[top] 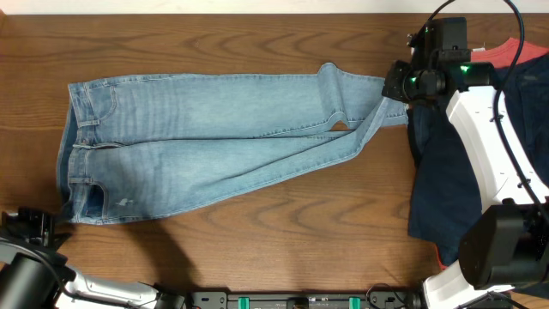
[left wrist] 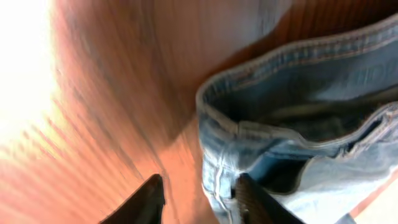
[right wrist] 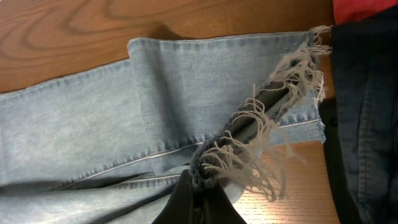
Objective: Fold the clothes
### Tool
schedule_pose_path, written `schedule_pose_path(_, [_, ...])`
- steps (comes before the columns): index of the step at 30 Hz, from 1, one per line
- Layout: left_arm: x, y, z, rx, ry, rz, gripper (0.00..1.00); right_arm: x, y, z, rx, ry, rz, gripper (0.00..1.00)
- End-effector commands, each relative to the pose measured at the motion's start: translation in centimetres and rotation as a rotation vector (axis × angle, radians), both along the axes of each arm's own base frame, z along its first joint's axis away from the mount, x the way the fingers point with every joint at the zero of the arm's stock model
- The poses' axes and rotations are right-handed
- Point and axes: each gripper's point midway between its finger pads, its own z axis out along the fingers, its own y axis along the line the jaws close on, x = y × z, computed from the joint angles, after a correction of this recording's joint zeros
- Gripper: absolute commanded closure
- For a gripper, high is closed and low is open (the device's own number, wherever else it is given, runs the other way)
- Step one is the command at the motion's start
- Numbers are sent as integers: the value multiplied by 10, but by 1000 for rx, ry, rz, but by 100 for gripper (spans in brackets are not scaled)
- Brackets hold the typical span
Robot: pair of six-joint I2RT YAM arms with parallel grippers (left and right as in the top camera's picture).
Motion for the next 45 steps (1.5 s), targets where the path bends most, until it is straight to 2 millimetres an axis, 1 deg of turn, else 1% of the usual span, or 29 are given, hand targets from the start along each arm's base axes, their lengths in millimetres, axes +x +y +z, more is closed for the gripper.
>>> schedule_pose_path(1, [4, -6, -8, 26, -50, -96, 54, 2, -4, 4, -11, -13, -17, 99])
schedule_pose_path(4, [7, -8, -17, 45, -63, -112, 48, 2, -4, 5, -11, -14, -17, 99])
schedule_pose_path(9, [7, -8, -29, 80, -72, -122, 48, 1, -4, 4, -11, -10, -17, 99])
schedule_pose_path(16, [10, 2, -31, 129, -87, -126, 48, 1, -4, 4, -11, -9, -17, 99])
schedule_pose_path(17, [11, 3, -31, 137, -90, -127, 50, 1, -4, 4, -11, -9, -17, 99])
schedule_pose_path(20, [13, 9, -32, 164, -100, -131, 61, 1, -4, 4, -11, -9, -17, 99])
schedule_pose_path(24, [17, 10, -32, 186, -111, -160, 66, 1, -4, 4, -11, -9, -17, 99])
schedule_pose_path(28, [19, 8, -33, 193, -117, -185, 67, 1, -4, 4, -11, -8, -17, 99])
schedule_pose_path(31, [21, 8, -33, 197, -120, -187, 81, 0, -4, 4, -11, -6, -17, 99])
schedule_pose_path(32, [21, 7, -32, 191, -126, -186, 91, 0, -4, 3, -11, -5, -17, 99])
schedule_pose_path(33, [22, 6, -31, 183, -136, -183, 94, 0, -4, 3, -11, -5, -17, 99])
schedule_pose_path(36, [24, 3, -26, 156, -166, -161, 94, 0, -4, 3, -11, -4, -16, 99])
schedule_pose_path(39, [17, 5, -17, 127, -151, -81, 94, -1, -5, 2, -26, -2, -10, 99])
schedule_pose_path(42, [7, 8, 7, 123, -140, 1, 94, -3, -16, 3, -86, 1, -30, 99])
schedule_pose_path(45, [-5, 8, 41, 167, -137, 64, 94, -10, -31, 11, -158, -4, -71, 99])
